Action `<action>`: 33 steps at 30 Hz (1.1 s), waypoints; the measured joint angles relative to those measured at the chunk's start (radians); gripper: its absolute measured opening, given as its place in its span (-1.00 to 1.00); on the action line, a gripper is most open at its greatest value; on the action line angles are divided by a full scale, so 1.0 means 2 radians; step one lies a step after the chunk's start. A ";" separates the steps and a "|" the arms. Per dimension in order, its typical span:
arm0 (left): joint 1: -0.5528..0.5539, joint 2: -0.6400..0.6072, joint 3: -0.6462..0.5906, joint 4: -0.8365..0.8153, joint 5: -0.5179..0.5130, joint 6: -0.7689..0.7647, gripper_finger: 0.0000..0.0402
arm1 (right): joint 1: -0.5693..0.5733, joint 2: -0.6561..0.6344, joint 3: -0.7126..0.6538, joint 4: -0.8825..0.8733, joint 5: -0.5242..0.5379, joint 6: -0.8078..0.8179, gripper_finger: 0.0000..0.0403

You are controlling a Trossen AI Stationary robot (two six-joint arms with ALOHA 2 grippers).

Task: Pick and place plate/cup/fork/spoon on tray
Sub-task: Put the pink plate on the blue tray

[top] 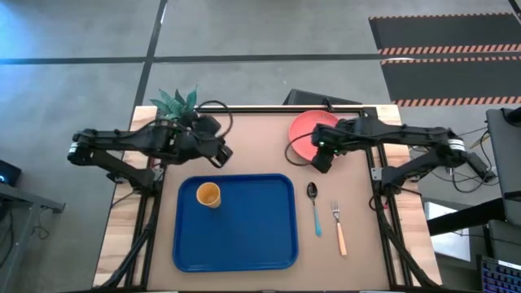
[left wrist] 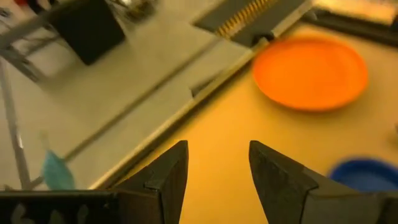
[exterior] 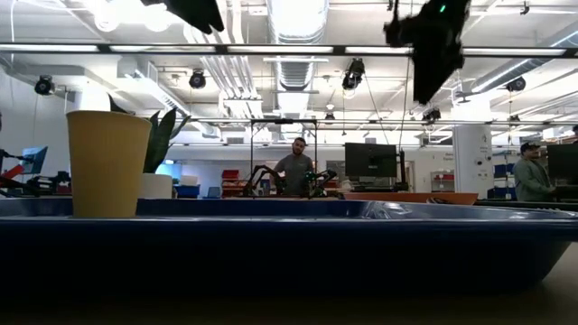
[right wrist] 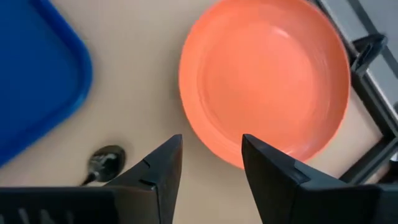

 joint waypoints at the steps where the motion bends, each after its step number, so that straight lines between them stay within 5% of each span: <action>1: 0.000 -0.006 -0.002 0.007 -0.006 0.000 -0.23 | -0.005 0.012 -0.004 0.006 -0.006 -0.006 -0.20; 15: 0.000 -0.039 -0.005 -0.001 0.013 0.000 -0.23 | -0.086 0.197 -0.009 0.095 -0.147 -0.123 -0.19; 33: 0.000 -0.038 -0.014 -0.001 0.014 0.001 -0.23 | -0.097 0.235 0.025 0.141 -0.147 -0.176 -0.19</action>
